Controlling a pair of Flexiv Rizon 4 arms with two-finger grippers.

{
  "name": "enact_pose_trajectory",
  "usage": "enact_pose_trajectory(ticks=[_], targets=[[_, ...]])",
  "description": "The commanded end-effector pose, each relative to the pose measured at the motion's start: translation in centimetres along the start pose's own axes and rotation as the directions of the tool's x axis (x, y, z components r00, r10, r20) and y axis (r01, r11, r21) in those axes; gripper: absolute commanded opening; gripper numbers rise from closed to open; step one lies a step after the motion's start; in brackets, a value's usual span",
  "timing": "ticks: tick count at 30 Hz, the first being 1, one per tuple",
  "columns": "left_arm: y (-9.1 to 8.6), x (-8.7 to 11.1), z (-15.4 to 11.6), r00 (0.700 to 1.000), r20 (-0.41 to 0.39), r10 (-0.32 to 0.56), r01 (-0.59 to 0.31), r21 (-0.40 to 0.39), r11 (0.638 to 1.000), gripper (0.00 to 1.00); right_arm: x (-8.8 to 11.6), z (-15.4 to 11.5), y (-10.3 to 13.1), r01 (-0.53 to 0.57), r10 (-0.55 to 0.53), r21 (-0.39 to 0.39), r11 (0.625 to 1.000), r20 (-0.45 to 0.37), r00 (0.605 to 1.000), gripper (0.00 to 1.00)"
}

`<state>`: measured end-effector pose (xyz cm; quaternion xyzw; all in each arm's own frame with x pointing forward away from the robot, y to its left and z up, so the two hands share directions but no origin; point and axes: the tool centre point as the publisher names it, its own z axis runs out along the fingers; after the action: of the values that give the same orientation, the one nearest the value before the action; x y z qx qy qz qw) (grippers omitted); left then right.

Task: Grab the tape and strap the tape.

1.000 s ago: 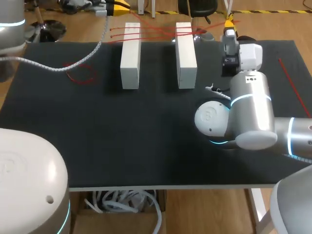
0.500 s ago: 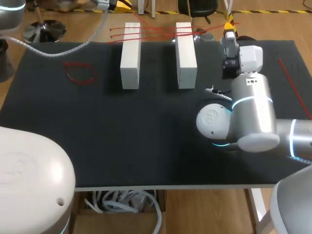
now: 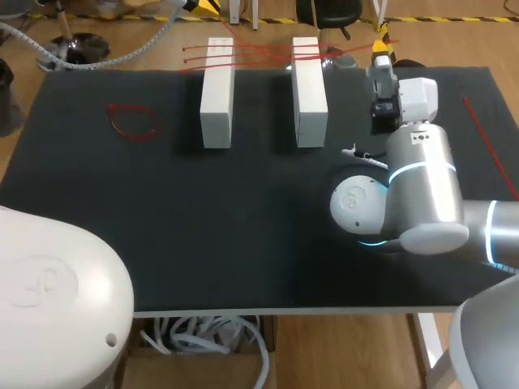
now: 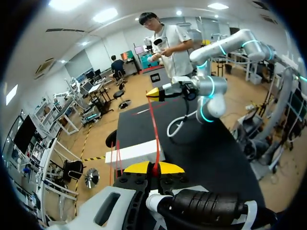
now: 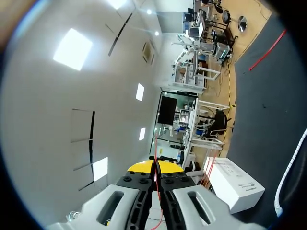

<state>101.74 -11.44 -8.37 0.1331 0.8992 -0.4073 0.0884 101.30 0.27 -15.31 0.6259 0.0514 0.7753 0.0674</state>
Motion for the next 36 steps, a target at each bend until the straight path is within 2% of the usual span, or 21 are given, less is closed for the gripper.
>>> enact_pose_trajectory(ticks=[1, 17, 18, 19, 21, 29, 33, 36], targets=[[0.0, 0.2, 0.0, 1.0, 0.004, 0.001, -0.001, -0.001, 1.0, 0.0, 0.2, 0.1, 0.0, 0.005, -0.005, 0.009, 1.0, -0.005, 1.0, 0.0], [0.0, 0.2, 0.0, 1.0, 0.004, 0.001, -0.001, -0.001, 1.0, 0.0, 0.6, 0.5, -0.9, 0.034, -0.031, 0.039, 0.999, -0.061, 0.998, 0.0], [-0.4, 0.1, 0.1, 0.999, -0.053, 0.009, -0.012, -0.054, 0.998, 0.0, 0.6, 0.5, -0.9, 0.034, -0.032, 0.04, 0.999, -0.061, 0.998, 0.0], [-0.7, 0.0, 0.3, 0.993, -0.117, 0.013, -0.03, -0.138, 0.99, 0.0, 0.6, 0.5, -0.9, 0.036, -0.034, 0.04, 0.999, -0.06, 0.998, 0.0], [-1.4, -0.1, 0.6, 0.971, -0.237, -0.025, -0.037, -0.253, 0.967, 0.0, 0.5, 0.5, -1.0, 0.04, -0.037, 0.04, 0.998, -0.06, 0.998, 0.0], [-3.6, -0.4, 0.2, 0.941, -0.337, -0.044, -0.094, -0.383, 0.919, 0.0, 0.0, 0.3, -1.2, 0.049, -0.047, 0.043, 0.998, -0.048, 0.998, 0.0], [-4.6, -0.6, 0.3, 0.925, -0.375, -0.055, -0.141, -0.476, 0.868, 0.0, 0.0, 0.2, -1.3, 0.055, -0.052, 0.049, 0.997, -0.049, 0.997, 0.0], [-5.0, -0.6, 0.7, 0.925, -0.373, -0.077, -0.142, -0.523, 0.84, 0.0, -0.1, 0.2, -1.3, 0.063, -0.06, 0.053, 0.997, -0.051, 0.997, 0.0]])
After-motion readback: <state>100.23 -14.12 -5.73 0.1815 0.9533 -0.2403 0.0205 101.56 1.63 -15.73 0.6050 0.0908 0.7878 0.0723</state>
